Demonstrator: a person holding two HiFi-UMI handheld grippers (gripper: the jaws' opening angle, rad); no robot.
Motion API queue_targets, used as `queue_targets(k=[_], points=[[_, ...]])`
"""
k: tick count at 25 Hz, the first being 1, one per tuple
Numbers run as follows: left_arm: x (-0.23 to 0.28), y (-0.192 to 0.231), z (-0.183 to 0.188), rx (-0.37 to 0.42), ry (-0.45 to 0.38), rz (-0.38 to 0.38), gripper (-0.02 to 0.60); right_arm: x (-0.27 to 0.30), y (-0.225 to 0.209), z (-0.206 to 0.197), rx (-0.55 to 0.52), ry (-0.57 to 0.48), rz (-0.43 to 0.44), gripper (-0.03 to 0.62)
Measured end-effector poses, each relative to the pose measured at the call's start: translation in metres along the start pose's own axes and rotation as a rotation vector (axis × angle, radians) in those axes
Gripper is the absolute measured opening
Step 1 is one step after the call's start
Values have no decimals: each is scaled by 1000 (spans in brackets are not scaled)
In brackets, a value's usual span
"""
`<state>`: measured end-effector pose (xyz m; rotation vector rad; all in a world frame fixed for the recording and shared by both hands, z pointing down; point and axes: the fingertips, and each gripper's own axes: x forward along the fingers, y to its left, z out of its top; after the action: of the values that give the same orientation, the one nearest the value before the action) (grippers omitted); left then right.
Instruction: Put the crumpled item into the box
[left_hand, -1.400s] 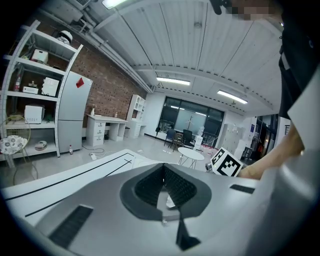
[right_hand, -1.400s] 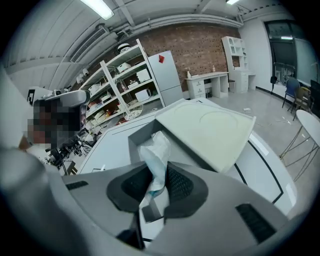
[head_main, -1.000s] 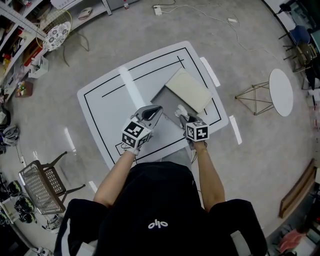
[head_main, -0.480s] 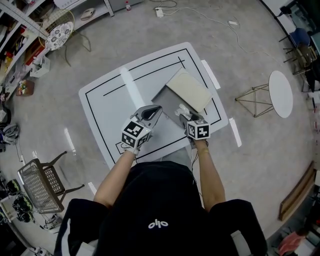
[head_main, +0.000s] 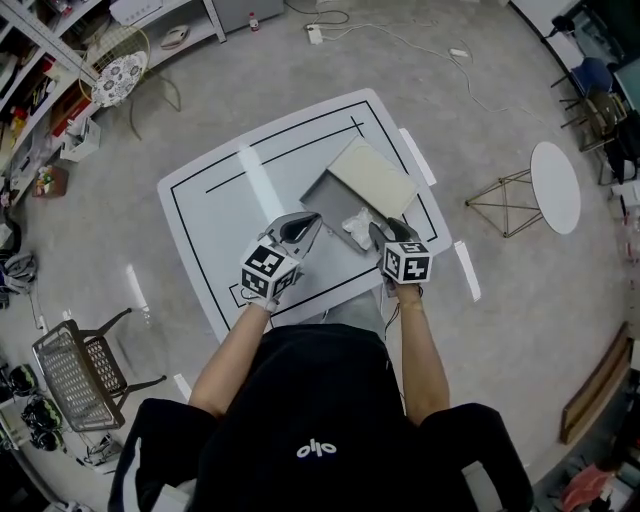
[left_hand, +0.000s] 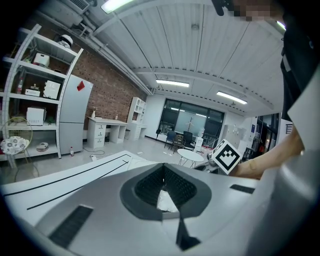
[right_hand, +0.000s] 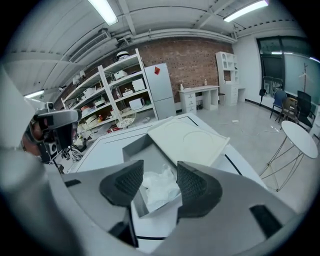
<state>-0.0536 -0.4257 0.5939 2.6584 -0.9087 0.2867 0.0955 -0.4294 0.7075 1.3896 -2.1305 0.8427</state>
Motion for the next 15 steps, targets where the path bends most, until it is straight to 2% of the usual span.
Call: queue_targets(k=[3, 8, 12, 15], points=[[-3, -5, 3, 2, -11, 15, 8, -14, 2, 17, -18, -59, -1, 199], [-8, -13, 15, 12, -35, 60, 8, -34, 12, 45, -72, -139, 45, 192], [-12, -18, 23, 5, -55, 124, 8, -49, 12, 59, -129, -173, 70, 130], [-16, -26, 24, -12, -68, 186, 8, -65, 9, 63, -146, -194, 88, 58]])
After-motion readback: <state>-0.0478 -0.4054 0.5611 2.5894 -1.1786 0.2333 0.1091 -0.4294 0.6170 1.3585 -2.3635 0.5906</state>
